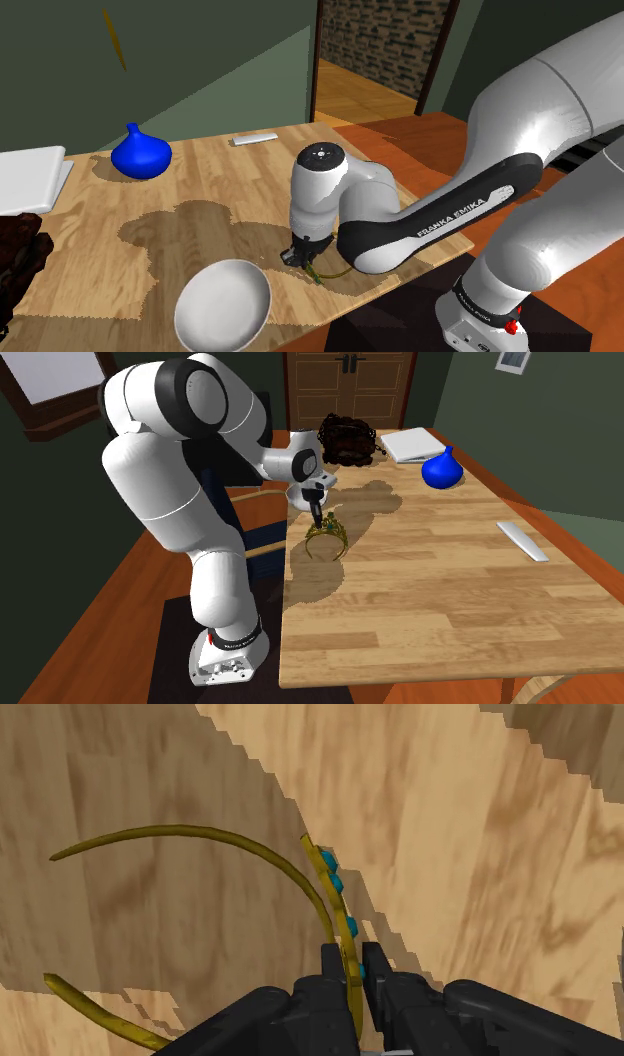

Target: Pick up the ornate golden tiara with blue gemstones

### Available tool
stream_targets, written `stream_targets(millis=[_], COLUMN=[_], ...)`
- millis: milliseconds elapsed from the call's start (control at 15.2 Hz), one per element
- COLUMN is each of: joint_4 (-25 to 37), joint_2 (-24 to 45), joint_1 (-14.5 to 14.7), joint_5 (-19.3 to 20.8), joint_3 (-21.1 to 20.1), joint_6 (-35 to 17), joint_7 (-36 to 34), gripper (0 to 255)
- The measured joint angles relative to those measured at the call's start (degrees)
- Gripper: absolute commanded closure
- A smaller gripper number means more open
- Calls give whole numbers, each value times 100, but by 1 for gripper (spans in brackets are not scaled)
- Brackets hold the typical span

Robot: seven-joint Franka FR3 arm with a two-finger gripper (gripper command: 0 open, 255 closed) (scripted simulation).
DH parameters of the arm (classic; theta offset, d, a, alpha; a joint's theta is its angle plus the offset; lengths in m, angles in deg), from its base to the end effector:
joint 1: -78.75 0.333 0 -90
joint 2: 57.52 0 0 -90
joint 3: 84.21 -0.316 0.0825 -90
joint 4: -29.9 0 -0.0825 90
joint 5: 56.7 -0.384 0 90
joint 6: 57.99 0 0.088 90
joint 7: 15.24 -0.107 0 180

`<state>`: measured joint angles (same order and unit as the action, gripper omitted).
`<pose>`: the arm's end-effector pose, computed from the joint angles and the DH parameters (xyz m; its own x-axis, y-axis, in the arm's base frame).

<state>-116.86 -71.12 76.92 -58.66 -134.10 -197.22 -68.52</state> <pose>0.3012 0.3235 0.3235 0.9823 -0.1219 0.1422 -0.1331 -0.9885 0.0722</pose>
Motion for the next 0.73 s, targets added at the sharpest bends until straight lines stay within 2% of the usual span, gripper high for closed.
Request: stream_targets(millis=[330, 726], joint_4=[-2, 220], joint_2=[-313, -719], joint_1=[150, 346], joint_5=[-262, -527], joint_3=[233, 495], joint_6=[250, 819], joint_7=[311, 578], gripper=[255, 255])
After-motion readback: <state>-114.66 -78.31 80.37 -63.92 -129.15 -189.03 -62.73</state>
